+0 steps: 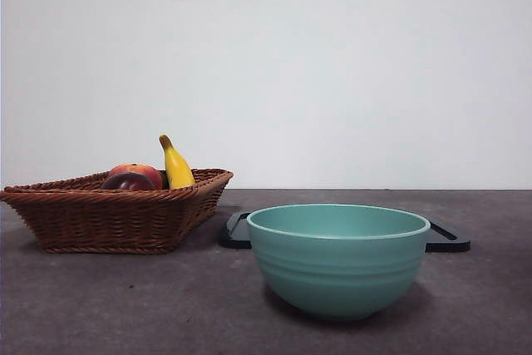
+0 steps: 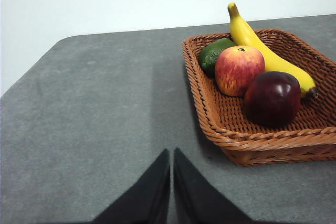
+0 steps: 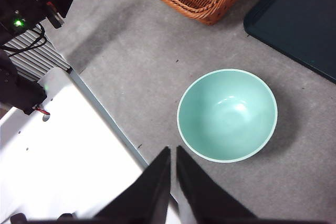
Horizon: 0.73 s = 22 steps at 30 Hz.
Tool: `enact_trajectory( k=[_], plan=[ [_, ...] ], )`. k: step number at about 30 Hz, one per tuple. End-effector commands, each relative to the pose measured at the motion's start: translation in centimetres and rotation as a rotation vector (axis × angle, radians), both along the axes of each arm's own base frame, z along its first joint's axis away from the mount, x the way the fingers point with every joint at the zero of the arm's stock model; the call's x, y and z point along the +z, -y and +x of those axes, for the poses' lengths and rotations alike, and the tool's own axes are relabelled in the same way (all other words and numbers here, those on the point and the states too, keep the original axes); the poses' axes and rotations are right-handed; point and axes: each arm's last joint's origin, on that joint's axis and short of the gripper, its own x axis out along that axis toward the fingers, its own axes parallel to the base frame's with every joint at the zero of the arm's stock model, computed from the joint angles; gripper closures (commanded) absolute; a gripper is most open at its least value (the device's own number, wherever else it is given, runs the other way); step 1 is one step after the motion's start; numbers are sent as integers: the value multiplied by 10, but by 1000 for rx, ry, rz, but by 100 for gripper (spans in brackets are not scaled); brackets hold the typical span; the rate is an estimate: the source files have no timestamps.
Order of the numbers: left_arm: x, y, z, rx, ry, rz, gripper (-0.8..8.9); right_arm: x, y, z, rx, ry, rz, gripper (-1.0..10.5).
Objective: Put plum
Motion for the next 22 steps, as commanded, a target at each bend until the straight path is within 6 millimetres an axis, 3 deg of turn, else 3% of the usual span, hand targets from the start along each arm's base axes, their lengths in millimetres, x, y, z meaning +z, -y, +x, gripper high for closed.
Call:
enact_trajectory(
  k=[1,17,22],
  plan=[
    [-8,0,1,7,-27,-5,805,5,-2,1,15,24,7,939],
    [-8,0,1,7,-27,-5,805,5,-1,0,15,25,7,939],
    [-8,0,1,7,-28,-5,805,11,7,1,-22,206,-38,939]
  ],
)
